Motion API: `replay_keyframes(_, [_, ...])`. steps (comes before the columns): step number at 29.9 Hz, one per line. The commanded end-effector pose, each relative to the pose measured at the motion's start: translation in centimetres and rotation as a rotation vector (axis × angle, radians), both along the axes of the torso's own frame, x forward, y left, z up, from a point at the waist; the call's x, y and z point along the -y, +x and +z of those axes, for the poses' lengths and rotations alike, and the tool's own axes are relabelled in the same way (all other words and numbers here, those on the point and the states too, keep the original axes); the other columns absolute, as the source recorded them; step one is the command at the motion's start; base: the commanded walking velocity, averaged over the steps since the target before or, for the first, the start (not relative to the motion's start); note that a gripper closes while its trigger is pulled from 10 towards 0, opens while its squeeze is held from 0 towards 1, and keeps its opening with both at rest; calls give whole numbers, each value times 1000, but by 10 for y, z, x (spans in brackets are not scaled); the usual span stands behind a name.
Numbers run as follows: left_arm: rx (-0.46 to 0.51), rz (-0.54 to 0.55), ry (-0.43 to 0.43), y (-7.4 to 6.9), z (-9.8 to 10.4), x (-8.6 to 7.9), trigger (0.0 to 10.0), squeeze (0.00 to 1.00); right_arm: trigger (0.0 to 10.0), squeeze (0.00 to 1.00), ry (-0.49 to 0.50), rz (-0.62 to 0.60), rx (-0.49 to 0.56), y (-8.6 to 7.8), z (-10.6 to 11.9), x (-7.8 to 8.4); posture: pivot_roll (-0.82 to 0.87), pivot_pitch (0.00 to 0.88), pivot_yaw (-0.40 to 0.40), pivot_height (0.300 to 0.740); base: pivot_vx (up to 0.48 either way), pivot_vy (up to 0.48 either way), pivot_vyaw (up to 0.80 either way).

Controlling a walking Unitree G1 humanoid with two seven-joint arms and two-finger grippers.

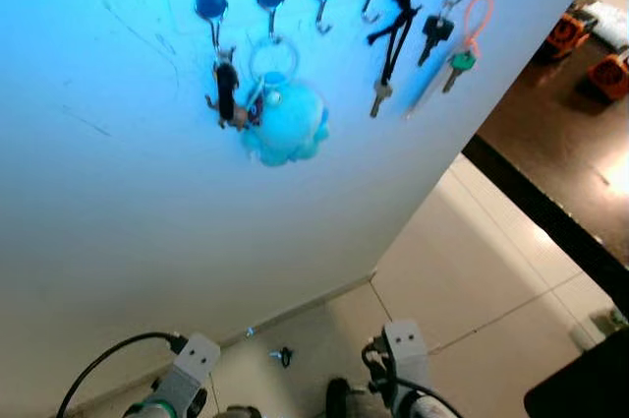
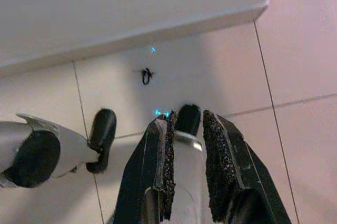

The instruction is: Hang keys on a hook

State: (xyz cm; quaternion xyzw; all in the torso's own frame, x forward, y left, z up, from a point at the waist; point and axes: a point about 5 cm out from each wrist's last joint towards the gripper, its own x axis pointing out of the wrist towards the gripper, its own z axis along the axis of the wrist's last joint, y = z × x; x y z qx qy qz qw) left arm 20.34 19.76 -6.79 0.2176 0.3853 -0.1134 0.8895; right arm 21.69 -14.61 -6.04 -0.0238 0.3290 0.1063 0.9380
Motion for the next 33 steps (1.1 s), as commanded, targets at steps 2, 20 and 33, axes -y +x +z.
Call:
replay_keyframes(2, [-37,9,4,-8,-5,0,10000,0,10000,0,-6,7,-31,-6,-4,1,-80,59,15,740,-120,0,0])
replay_keyframes(20, [-10,-5,14,9,3,2,10000,0,10000,0,8,18,-26,-1,-2,-5,-67,48,36,740,-280,0,0])
replay_keyframes(33, [-3,-4,7,17,5,14,10000,0,10000,0,7,35,-32,-4,-4,-9,-57,61,31,740,-397,0,0])
